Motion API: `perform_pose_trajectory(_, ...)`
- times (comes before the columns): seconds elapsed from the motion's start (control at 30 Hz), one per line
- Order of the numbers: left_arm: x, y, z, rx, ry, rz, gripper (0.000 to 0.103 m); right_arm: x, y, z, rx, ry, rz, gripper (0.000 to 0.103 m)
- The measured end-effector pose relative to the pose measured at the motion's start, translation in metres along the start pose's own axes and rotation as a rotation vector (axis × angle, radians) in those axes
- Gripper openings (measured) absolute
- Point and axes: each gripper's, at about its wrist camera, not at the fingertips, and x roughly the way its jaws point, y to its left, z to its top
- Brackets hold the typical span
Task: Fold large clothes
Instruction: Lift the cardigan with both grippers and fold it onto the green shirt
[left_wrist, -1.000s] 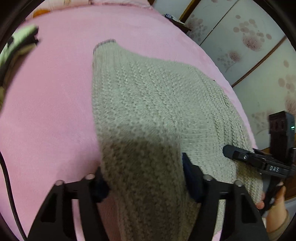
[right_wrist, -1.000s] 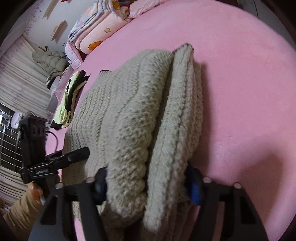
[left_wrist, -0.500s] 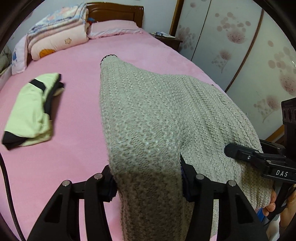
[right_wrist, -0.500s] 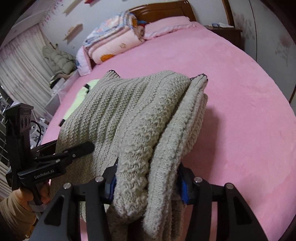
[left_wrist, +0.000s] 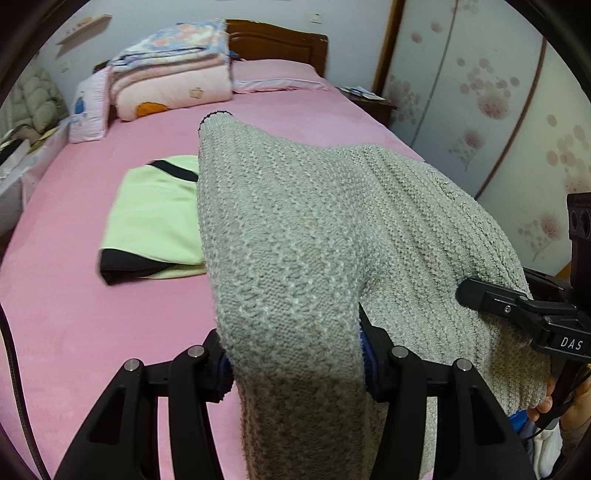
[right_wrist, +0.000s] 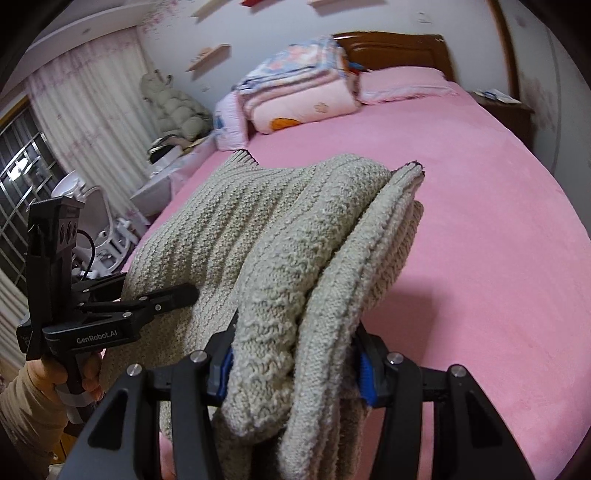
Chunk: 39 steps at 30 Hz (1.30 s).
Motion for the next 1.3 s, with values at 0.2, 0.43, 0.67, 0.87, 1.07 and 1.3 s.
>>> perform_pose_trajectory(0.2,-0.026,0.053,-0.001,-0.007,-0.018,0.060,0.052,0.029,0.053,0.019,-0.040,0.008,0.047,0.051)
perform_pose_trajectory(0.43,-0.032,0.100,0.004,-0.020,-0.021,0.096,0.053,0.060,0.096,0.040,-0.068,0.021,0.063,0.051)
perform_pose_trajectory(0.67,-0.024,0.139,0.045,0.016,-0.048,0.153,0.053,0.100,0.120,0.077,-0.064,0.008,0.070,0.051)
perform_pose_trajectory(0.87,-0.018,0.183,0.108,0.027,-0.095,0.172,0.053,0.131,0.138,0.138,-0.057,-0.045,0.071,0.051)
perform_pose_trajectory(1.07,0.021,0.238,0.167,0.032,-0.152,0.192,0.054,0.182,0.147,0.200,-0.058,-0.115,0.058,0.051)
perform_pose_trajectory(1.3,0.140,0.292,0.176,-0.022,-0.100,0.171,0.055,0.278,0.117,0.213,-0.020,-0.114,0.020,0.051)
